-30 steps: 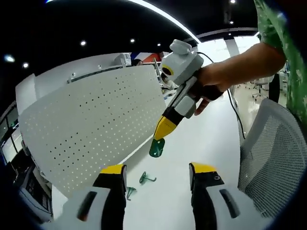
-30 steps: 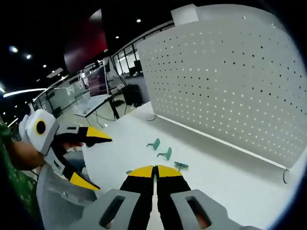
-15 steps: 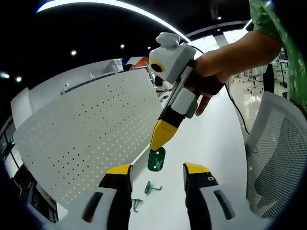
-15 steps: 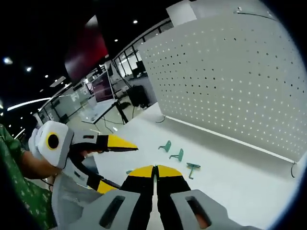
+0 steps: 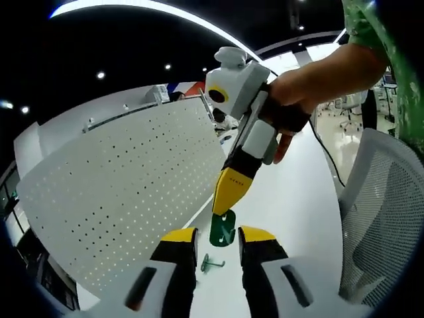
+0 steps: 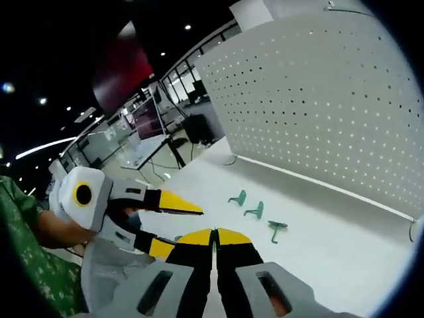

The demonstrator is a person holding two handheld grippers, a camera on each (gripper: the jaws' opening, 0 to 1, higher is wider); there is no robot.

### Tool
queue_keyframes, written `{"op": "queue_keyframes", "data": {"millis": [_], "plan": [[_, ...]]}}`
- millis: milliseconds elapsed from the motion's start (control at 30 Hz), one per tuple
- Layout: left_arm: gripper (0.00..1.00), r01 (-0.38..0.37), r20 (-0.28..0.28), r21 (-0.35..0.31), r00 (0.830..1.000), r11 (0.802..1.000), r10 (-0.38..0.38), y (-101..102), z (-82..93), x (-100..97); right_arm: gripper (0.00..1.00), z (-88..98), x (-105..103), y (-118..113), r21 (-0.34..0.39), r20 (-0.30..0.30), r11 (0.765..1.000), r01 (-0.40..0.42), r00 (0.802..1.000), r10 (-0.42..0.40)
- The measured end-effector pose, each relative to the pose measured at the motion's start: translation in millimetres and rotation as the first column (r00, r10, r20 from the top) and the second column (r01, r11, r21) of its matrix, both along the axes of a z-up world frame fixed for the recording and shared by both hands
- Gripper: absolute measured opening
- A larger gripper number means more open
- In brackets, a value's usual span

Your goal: Insert the hook assembly into the mounting plate slot until the hook locks in place.

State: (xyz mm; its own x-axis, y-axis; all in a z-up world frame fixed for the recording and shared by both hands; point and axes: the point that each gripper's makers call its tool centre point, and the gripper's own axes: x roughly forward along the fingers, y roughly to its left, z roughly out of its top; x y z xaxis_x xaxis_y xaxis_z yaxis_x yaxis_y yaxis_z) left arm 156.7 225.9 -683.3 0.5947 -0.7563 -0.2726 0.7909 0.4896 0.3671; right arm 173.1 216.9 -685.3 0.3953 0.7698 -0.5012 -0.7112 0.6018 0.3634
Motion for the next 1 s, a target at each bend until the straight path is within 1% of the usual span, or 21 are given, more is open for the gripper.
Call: {"op": "queue_keyframes", "data": {"millis": [100, 200, 367, 600, 800, 933, 1000], "plan": [[0.21, 0.006, -0.002, 0.002, 1.000, 1.000, -0.006, -1.1, -1.4, 0.1, 0.00, -0.8, -0.9, 0.9, 0.000, -0.006, 1.000, -0.006, 1.000, 0.006], [0.18, 0.015, -0.019, -0.009, 1.000, 1.000, -0.015, -2.7, -2.7, -1.1, 0.00, -0.9, -1.0, 0.7, 0.002, -0.012, 1.000, -0.005, 1.000, 0.005], [0.16, 0.022, -0.012, -0.008, 1.000, 1.000, -0.022, -5.1, -3.8, -1.2, 0.00, 0.7, -2.7, 2.4, 0.010, -0.020, 1.000, -0.010, 1.000, 0.011], [0.10, 0.037, -0.003, -0.013, 0.999, 0.999, -0.037, -8.2, -3.2, -2.4, 0.00, 2.6, -3.3, 3.8, 0.028, -0.034, 1.000, -0.006, 0.999, 0.007], [0.09, 0.036, -0.006, -0.016, 0.999, 0.999, -0.036, -8.8, -3.7, -2.8, 0.00, 3.3, -4.8, 4.6, 0.031, -0.040, 1.000, -0.004, 0.999, 0.005], [0.07, 0.041, 0.002, -0.008, 0.999, 0.999, -0.041, -9.7, -4.0, -3.5, 0.00, 2.9, -5.3, 3.9, 0.035, -0.055, 0.999, 0.002, 0.999, 0.000], [0.06, 0.039, 0.008, -0.004, 0.999, 0.999, -0.039, -10.0, -4.2, -3.8, 0.00, 3.1, -5.0, 3.9, 0.033, -0.052, 0.999, 0.003, 0.999, -0.001]]}}
